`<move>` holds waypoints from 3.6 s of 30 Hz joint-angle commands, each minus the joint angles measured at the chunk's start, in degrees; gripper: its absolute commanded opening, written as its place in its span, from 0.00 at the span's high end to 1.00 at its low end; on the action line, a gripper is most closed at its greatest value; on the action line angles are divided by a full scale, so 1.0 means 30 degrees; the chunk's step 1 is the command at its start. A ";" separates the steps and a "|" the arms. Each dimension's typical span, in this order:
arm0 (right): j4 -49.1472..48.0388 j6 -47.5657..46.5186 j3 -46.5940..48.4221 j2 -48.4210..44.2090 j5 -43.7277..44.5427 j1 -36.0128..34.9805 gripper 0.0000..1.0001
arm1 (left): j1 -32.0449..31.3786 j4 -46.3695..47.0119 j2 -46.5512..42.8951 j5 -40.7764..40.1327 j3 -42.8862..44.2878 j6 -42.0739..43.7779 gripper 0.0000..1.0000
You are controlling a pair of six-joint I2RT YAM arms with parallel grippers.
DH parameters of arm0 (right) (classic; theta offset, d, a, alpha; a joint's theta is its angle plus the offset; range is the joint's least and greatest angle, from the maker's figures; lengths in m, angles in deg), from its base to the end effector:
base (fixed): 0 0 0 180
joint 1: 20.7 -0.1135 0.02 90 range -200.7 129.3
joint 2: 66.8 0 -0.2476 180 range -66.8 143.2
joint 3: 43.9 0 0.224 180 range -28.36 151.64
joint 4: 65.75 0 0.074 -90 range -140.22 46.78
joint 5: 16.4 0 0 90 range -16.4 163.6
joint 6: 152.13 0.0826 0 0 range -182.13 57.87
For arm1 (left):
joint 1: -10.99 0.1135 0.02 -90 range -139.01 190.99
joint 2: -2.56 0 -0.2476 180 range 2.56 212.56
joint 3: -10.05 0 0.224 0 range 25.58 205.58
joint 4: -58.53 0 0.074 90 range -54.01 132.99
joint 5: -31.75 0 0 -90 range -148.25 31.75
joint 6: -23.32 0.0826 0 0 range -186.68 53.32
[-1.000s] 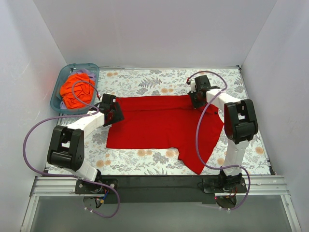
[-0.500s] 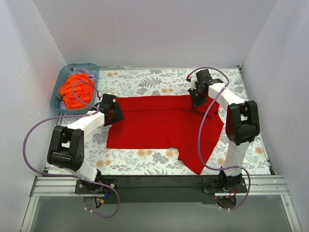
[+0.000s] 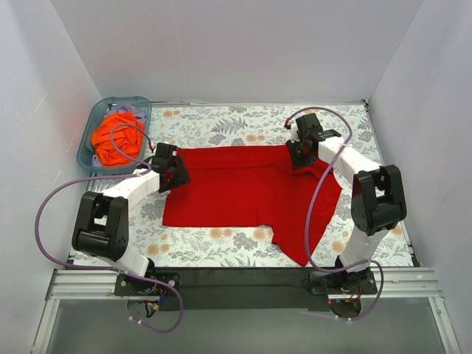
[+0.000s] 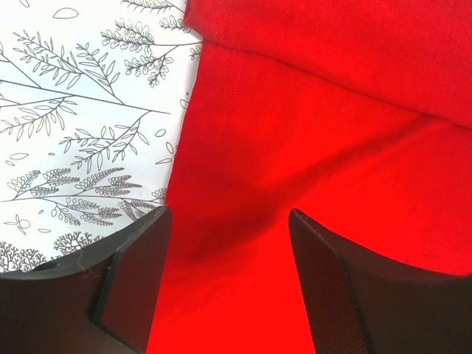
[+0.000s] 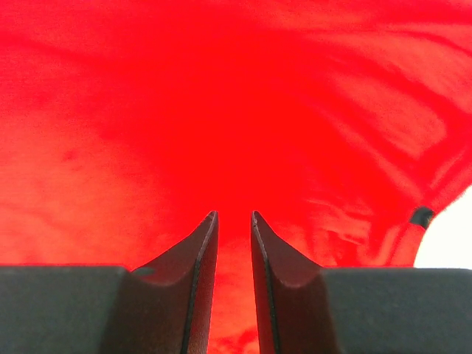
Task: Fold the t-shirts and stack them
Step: Fold the tshirt
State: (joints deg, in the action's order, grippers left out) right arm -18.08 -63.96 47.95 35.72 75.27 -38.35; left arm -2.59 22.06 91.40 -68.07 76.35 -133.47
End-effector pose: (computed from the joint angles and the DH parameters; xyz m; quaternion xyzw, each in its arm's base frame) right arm 0.3590 0.1117 0.1805 -0.1588 0.9488 0.0236 0.2721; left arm 0.2968 -0.0572 0.1420 -0.4504 0.8482 -0.1087 0.2566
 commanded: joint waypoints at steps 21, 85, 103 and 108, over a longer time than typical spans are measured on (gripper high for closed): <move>-0.4326 -0.2380 -0.1004 0.1949 0.2048 -0.1939 0.69 | 0.0016 0.0091 0.0065 0.0257 0.0687 0.0171 0.37; -0.0022 0.1545 0.1131 0.1364 -0.2318 -0.0181 0.94 | 0.0016 0.0033 0.0124 0.1019 0.0745 0.0318 0.37; -0.0284 0.0813 0.2014 0.3415 -0.1523 -0.0152 0.89 | 0.0016 -0.0026 0.0300 0.0902 0.0803 0.0259 0.37; -0.0080 0.0667 0.1896 0.3093 -0.0881 -0.0152 0.82 | 0.0046 -0.0055 0.0358 0.1019 0.0833 0.0230 0.37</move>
State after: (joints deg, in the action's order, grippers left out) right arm -18.64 -61.14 52.43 46.19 72.36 -38.79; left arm -2.59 22.04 92.89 -65.08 77.02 -133.12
